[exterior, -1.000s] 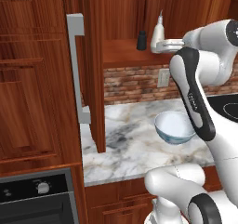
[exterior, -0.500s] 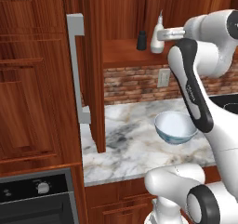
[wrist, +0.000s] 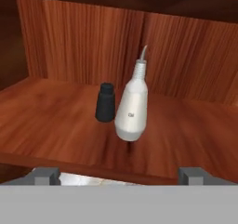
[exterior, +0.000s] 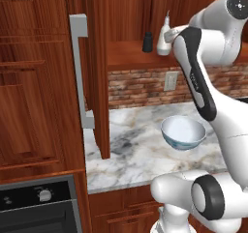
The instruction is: Retrieve the bottle and the shaker from the cabinet and place them next to the mixing bowl on the counter. Then add garlic from the fridge to the mixing bowl.
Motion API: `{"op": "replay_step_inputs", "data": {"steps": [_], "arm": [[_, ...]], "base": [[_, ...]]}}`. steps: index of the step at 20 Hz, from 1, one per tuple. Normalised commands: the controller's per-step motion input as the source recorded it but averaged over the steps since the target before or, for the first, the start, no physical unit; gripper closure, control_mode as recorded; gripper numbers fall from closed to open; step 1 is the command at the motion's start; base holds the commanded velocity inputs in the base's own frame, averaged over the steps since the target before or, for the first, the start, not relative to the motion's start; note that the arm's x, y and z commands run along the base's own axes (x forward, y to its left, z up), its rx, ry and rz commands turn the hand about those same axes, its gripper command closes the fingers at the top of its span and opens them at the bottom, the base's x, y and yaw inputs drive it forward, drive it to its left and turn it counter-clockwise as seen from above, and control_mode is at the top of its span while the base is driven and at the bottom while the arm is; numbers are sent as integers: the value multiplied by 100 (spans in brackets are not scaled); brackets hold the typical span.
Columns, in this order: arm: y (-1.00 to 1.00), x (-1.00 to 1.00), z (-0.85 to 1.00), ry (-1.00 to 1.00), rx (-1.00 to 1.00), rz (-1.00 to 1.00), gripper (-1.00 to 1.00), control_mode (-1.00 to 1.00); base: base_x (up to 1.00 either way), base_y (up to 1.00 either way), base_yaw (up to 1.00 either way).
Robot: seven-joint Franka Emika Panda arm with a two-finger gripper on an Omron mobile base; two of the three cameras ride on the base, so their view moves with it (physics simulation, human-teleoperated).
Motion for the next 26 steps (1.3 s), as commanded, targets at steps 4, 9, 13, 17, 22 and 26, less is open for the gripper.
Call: {"op": "replay_step_inputs", "data": {"steps": [4,9,13,17,22,26], "arm": [[-33,32,-3,5,4,0,-100,-100],[-3,27,-14,7,0,-10,-100,-100],[0,38,-15,3,2,-13,-100,-100],[3,39,-7,0,5,-15,-100,-100],[1,20,-10,0,11,-3,-100,-100],[0,3,-8,1,4,10,-100,-100]], "base": [[0,0,0],[0,0,0],[0,0,0],[0,0,0],[0,0,0],[0,0,0]]}}
